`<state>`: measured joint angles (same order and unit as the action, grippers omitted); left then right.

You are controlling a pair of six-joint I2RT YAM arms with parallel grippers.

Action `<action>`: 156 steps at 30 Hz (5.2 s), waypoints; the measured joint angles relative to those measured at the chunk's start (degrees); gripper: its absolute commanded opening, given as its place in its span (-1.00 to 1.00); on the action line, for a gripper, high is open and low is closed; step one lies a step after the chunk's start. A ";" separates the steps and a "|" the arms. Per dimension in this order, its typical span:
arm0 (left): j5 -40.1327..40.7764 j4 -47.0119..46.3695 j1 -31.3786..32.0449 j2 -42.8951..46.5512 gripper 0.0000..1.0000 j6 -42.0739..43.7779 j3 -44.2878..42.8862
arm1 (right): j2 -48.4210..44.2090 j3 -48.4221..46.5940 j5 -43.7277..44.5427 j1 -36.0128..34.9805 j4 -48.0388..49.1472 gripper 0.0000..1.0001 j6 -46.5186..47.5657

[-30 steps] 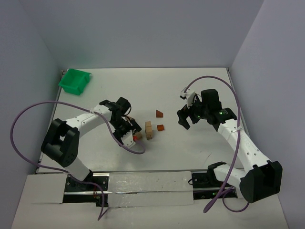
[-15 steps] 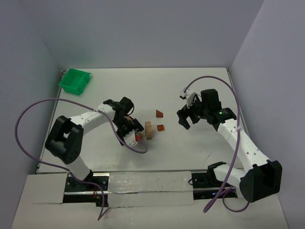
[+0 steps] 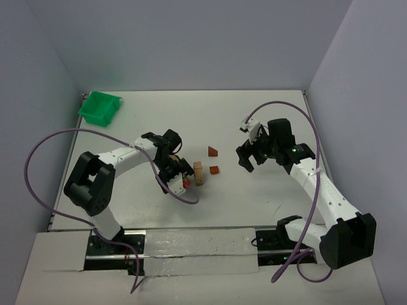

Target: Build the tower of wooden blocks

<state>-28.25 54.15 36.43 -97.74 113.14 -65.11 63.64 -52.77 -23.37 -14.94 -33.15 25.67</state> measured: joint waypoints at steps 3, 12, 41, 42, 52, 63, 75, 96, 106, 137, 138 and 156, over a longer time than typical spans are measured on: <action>0.00 -0.02 0.04 -0.48 0.79 0.02 -0.35 | 0.00 0.04 0.02 0.00 0.00 0.99 0.19; 0.24 0.11 0.39 -1.74 0.78 0.02 -0.63 | -0.02 0.50 0.19 0.28 -0.13 0.99 0.66; 0.41 0.22 0.65 -4.49 0.64 0.02 -0.69 | 0.00 0.72 0.21 0.70 -0.34 0.99 0.84; 0.42 0.22 0.65 -4.51 0.62 0.03 -0.73 | 0.00 0.73 0.21 0.70 -0.33 0.99 0.85; 0.81 0.46 0.65 -4.51 0.35 0.04 -0.89 | 0.00 0.74 0.21 0.70 -0.33 0.99 0.98; 0.88 0.49 0.66 -3.02 -0.17 0.07 0.93 | 0.00 0.74 0.19 0.72 -0.33 0.99 1.01; 0.70 7.57 0.76 6.39 -0.52 0.04 3.13 | -0.01 0.74 -0.17 0.72 -0.32 0.99 0.74; -3.78 15.58 1.66 9.21 -1.00 -20.98 -18.63 | -1.30 3.19 0.32 0.74 0.37 0.99 -2.33; -1.96 15.43 5.21 0.33 -1.00 -36.47 -27.61 | -1.25 3.74 2.90 1.11 1.07 0.99 -3.63; 15.82 -0.55 10.98 -2.46 -1.00 -77.42 -25.99 | -2.40 8.33 6.38 7.10 7.76 0.99 -8.09; 16.15 -0.77 11.02 -2.46 -1.00 -77.89 -25.83 | -2.40 8.33 6.38 7.10 8.00 0.99 -8.22; 18.63 -4.55 11.76 -2.44 -0.97 -81.13 -21.66 | -2.32 8.33 6.20 7.17 10.03 0.99 -9.55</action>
<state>-9.63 49.60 48.19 -100.18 32.01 -86.77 61.32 -44.45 -17.17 -7.77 -23.11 16.12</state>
